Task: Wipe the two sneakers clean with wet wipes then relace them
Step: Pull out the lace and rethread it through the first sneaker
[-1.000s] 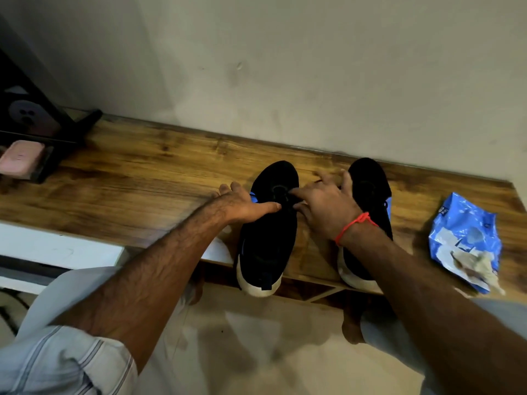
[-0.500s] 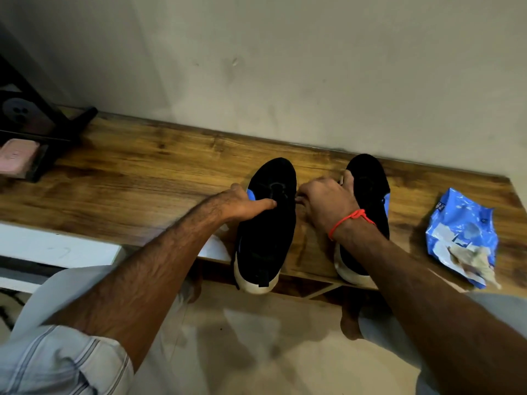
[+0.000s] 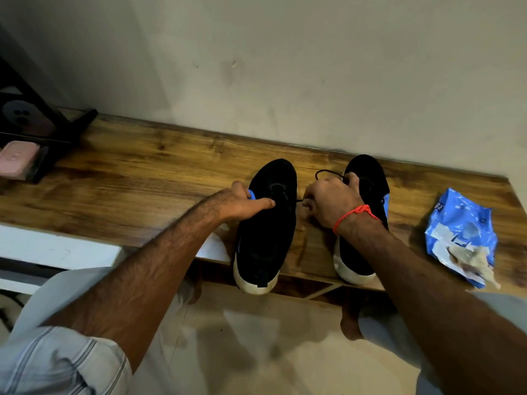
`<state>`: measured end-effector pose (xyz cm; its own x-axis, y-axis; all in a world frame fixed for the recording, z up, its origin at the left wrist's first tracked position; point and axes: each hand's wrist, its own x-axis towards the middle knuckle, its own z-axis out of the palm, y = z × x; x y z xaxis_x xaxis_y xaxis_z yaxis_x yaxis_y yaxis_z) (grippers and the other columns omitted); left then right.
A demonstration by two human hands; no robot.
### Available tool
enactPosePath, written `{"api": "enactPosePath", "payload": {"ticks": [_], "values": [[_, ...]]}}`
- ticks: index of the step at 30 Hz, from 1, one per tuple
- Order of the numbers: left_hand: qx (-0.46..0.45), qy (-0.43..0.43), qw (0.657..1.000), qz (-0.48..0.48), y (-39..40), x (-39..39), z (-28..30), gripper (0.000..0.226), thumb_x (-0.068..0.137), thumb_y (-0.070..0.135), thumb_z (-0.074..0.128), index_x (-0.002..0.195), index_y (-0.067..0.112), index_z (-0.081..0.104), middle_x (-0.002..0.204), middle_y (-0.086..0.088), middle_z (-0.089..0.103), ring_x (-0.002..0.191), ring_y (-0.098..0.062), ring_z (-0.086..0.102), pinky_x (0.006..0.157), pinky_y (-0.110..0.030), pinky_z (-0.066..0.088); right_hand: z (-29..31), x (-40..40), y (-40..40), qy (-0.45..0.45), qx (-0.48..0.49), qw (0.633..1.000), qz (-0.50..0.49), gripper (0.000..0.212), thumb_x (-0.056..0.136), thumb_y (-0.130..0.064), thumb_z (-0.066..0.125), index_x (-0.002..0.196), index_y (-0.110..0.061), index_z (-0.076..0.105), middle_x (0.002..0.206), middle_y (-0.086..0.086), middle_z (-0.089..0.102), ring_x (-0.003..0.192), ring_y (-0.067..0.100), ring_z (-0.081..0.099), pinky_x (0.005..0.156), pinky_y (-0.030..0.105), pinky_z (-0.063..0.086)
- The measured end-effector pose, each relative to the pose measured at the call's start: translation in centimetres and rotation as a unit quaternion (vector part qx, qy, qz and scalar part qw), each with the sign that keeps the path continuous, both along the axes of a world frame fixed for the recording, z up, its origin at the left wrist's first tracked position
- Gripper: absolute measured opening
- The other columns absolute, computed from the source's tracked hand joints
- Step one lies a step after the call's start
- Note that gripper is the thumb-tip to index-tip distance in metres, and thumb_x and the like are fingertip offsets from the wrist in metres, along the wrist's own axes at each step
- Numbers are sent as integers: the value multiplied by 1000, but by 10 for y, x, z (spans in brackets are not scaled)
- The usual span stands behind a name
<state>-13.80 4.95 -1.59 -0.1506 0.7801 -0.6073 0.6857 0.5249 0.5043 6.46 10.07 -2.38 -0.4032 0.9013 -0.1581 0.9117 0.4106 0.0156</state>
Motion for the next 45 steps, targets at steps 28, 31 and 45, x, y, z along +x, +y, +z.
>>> {"api": "enactPosePath", "payload": {"ticks": [28,31,45], "values": [[118,22,993,-16,0,-6,-14,18,102,13,48,93,26,55,97,-2,64,100,-25,63,95,-51,53,-5,-7,-4,286,-133,948,-42,4,94,-19,65,94,-23,63,89,-3,66,87,16,65,77,29,52],[113,-76,991,8,1,-5,-1,12,106,25,51,107,18,62,93,-2,65,87,-17,61,81,-35,53,3,-9,-1,330,-198,921,-54,5,96,-21,63,100,-18,66,87,2,69,73,15,66,64,24,52],[101,-393,899,165,-9,-7,114,27,105,31,50,122,21,68,106,8,77,89,-7,69,79,-34,43,117,-8,2,639,-363,659,-161,15,91,-6,65,102,2,70,80,8,69,67,17,64,69,26,55]]}}
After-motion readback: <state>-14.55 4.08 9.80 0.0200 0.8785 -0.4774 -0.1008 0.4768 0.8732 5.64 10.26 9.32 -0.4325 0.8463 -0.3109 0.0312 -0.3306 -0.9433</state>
